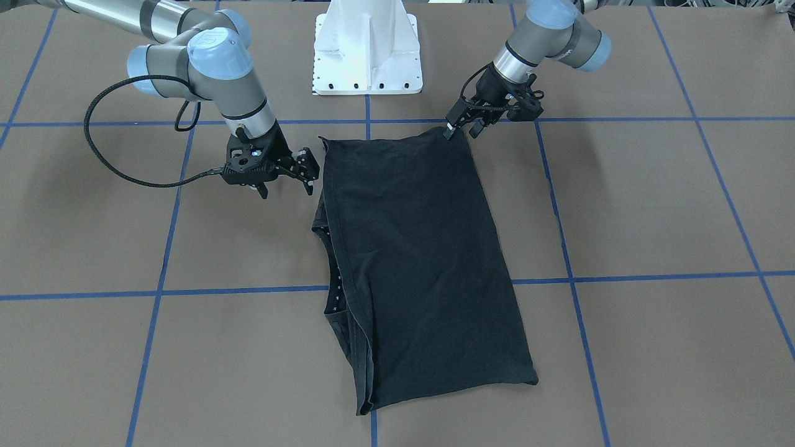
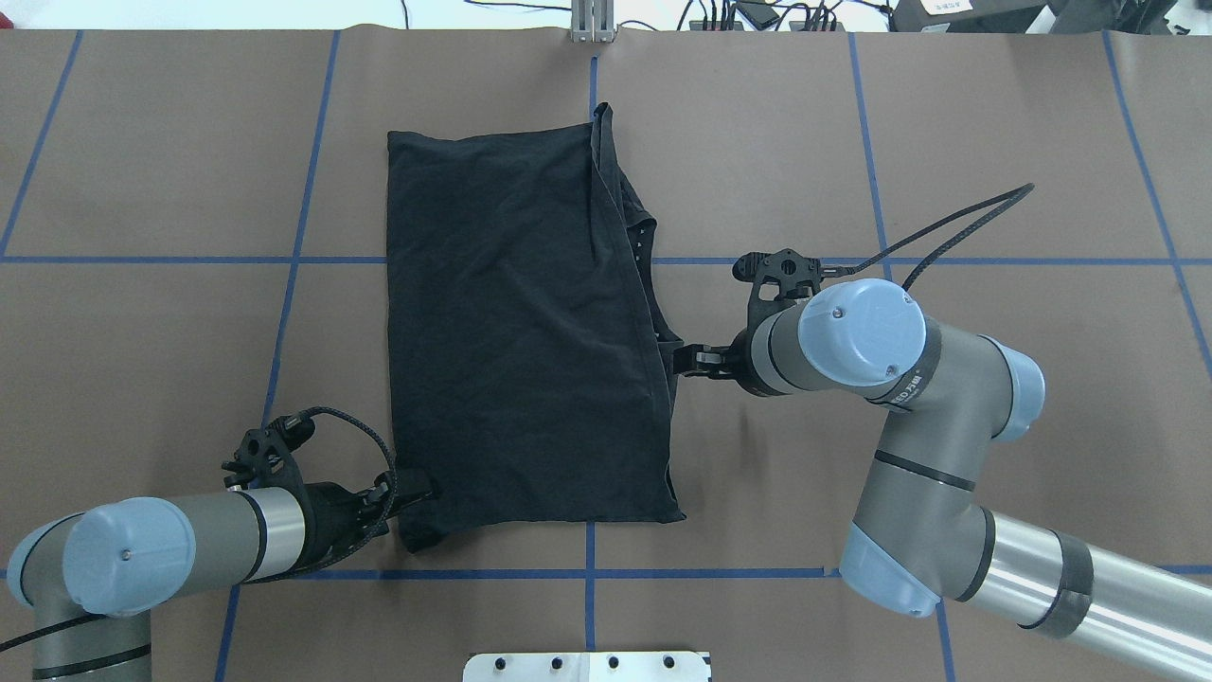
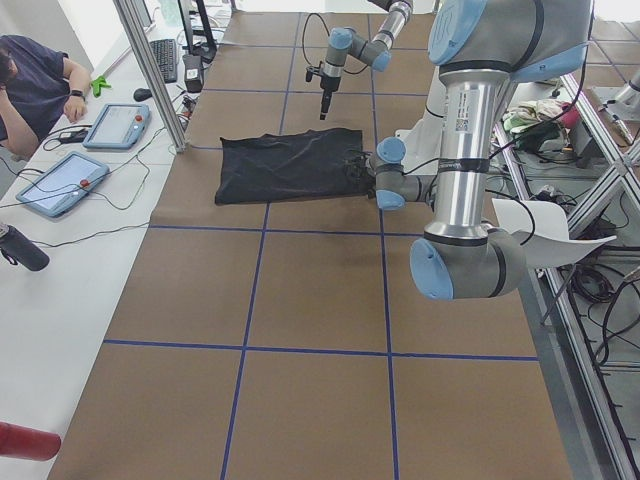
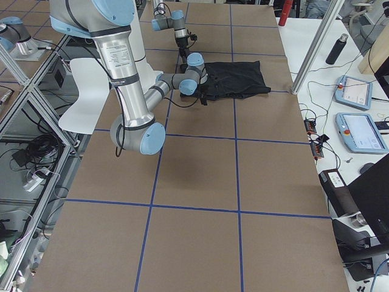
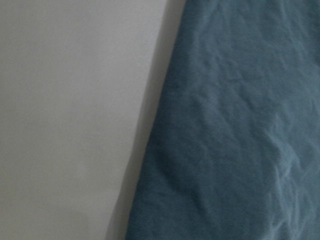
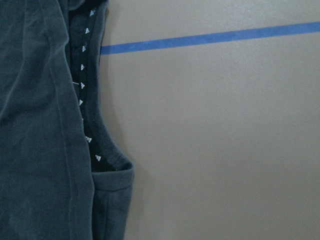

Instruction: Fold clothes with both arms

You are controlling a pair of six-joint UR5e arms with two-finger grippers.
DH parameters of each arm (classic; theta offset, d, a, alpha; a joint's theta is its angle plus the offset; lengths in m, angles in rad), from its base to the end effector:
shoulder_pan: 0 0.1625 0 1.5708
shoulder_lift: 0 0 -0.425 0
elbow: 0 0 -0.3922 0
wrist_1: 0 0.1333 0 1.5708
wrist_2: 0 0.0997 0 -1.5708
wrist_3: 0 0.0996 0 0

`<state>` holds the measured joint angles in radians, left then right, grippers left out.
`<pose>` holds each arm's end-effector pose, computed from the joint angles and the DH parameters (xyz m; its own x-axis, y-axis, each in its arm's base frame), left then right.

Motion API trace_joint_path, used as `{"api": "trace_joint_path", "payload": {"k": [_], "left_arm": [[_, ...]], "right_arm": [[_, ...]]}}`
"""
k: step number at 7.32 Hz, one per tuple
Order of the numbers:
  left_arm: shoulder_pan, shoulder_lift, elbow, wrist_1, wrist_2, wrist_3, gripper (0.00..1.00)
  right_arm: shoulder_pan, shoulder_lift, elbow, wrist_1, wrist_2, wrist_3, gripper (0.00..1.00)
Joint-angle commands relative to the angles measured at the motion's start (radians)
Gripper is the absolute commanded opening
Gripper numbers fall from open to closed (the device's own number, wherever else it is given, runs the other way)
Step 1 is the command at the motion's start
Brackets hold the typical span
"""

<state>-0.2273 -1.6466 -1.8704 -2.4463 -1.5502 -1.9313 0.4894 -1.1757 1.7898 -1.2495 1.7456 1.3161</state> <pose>0.4790 -0.2497 0.3791 0.2005 -0.4083 -0.8905 0.3367 0.8823 -0.3288 -0.4947 -0.3949 0.3067 0.5924 0.0344 0.8049 -0.1965 0.9751 0.1029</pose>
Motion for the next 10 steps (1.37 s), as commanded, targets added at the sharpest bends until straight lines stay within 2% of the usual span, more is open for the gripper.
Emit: {"api": "trace_joint_path", "payload": {"k": [1,2,3,5,6,7,9,10], "left_arm": [[0.01,-0.016,0.017,0.0,0.007,-0.021,0.7],[0.011,-0.019,0.017,0.0,0.005,-0.021,0.62],[0.011,-0.03,0.017,0.0,0.005,-0.02,0.48],[0.013,-0.032,0.007,0.0,0.001,-0.014,0.12],[0.011,-0.027,0.002,0.0,-0.001,-0.011,0.0],[0.011,-0.027,0.001,0.0,-0.001,-0.006,0.0],[0.011,-0.027,0.001,0.0,-0.002,-0.006,0.0],[0.011,-0.027,0.001,0.0,-0.002,-0.006,0.0]], "right_arm": [[-0.002,0.001,0.002,-0.002,0.0,0.002,1.0],[-0.002,0.001,0.002,-0.002,0.0,0.0,1.0],[-0.002,0.001,0.002,-0.002,0.0,0.0,1.0],[-0.002,0.001,0.002,-0.002,0.0,0.0,1.0],[-0.002,0.001,0.002,-0.002,0.0,0.002,1.0],[-0.009,0.001,0.002,-0.002,-0.003,0.009,1.0],[-0.049,0.046,-0.013,-0.001,-0.008,0.162,1.0],[-0.073,0.074,-0.026,-0.001,-0.042,0.223,0.99]]}}
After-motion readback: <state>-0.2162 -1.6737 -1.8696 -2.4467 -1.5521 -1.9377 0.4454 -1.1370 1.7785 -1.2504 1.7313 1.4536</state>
